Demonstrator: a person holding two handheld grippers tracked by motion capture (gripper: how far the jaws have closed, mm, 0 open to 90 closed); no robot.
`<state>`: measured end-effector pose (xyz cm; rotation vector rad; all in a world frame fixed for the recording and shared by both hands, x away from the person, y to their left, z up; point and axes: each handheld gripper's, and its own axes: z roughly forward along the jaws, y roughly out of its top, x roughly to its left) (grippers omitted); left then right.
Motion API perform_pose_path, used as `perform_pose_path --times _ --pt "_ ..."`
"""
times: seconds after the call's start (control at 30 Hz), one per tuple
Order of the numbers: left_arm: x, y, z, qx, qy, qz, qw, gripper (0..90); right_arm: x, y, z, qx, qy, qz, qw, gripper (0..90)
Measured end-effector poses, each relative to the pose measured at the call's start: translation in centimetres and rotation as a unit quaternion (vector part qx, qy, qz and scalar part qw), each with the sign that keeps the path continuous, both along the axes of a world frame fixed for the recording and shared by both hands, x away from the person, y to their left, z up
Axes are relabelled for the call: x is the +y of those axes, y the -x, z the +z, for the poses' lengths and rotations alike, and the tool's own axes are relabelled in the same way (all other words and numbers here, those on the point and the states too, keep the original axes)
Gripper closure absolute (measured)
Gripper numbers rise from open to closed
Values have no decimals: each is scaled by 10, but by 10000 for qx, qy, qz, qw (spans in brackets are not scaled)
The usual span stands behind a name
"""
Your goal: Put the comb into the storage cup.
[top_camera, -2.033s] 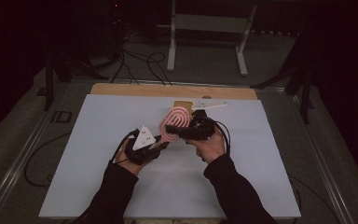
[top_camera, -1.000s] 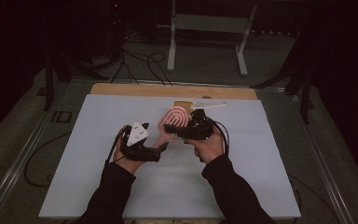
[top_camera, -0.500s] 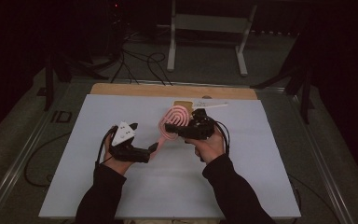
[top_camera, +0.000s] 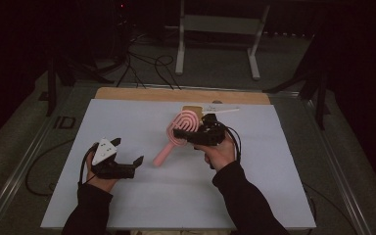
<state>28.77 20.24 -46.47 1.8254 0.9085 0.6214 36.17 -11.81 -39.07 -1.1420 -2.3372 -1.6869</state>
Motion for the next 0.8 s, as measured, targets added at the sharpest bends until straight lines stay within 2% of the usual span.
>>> perform_pose_path --times 0.1,0.23,0.6,0.8 --pt "6 4 -3 21 -46 62 10000 1 1 0 0 -3 -4 24 10000 638" --pt "11 7 -4 -55 -75 119 9999 1 0 -2 0 10 15 5 10000 638" --pt "26 18 -16 27 -109 310 9995 1 1 -5 -1 39 -39 12 10000 638" --pt "35 22 -18 5 -126 459 9989 1 2 -6 0 29 -43 8 10000 638"
